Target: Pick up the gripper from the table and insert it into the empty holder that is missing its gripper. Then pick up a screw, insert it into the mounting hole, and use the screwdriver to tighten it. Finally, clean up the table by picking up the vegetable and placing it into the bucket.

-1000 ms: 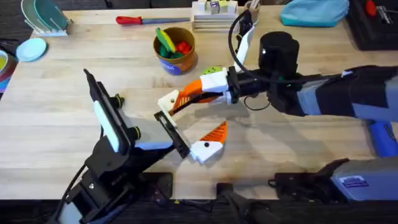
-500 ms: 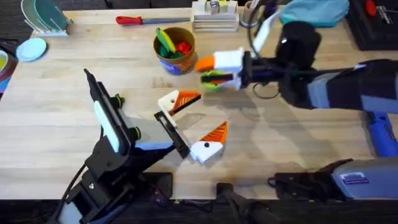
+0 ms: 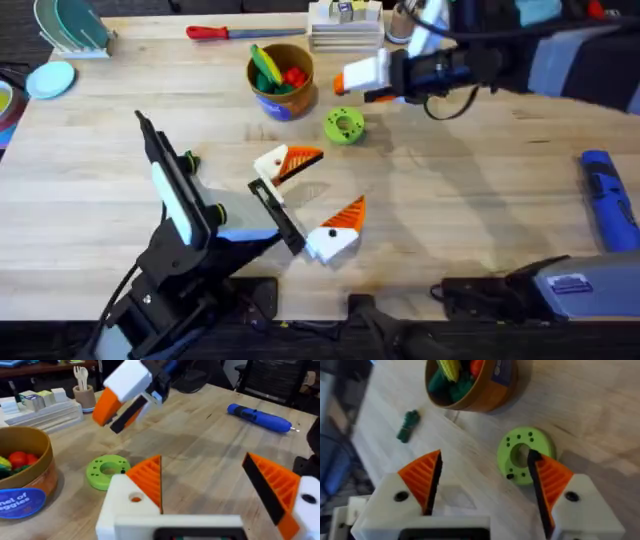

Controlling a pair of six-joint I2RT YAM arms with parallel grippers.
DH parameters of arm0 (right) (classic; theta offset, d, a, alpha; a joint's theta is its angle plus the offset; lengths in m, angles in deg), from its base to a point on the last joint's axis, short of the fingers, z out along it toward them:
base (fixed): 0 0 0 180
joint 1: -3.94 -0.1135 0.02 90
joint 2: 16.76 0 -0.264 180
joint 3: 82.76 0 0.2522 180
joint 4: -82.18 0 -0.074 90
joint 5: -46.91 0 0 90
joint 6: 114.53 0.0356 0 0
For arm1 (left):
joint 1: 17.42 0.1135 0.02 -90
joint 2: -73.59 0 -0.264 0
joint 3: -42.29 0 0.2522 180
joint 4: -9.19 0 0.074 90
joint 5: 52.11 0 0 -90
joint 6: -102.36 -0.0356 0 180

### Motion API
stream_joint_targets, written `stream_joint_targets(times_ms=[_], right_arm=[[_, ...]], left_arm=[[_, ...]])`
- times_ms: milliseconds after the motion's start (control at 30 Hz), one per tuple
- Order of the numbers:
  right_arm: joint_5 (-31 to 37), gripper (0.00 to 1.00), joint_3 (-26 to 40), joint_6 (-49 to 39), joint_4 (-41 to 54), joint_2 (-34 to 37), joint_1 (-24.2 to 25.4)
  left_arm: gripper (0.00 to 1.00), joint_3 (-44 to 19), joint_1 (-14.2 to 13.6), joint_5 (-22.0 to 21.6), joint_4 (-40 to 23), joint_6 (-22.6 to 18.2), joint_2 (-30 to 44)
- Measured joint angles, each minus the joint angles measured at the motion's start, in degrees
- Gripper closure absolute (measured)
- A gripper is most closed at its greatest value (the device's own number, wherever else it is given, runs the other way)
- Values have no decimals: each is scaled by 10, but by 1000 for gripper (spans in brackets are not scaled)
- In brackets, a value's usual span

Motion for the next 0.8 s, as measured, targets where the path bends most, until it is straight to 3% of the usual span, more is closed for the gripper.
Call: stream_joint_targets(times_ms=[133, 267, 333, 800], right_arm=[[117, 88, 34, -125, 58, 0, -54], [209, 385, 35, -188, 91, 0, -103], [243, 449, 35, -205, 94, 0, -120], [313, 630, 35, -235, 112, 67, -148]], left_arm=[[7, 0, 0, 1, 0, 0, 0], [7, 0, 0, 1, 0, 0, 0], [7, 0, 0, 1, 0, 0, 0], [8, 0, 0, 1, 0, 0, 0]])
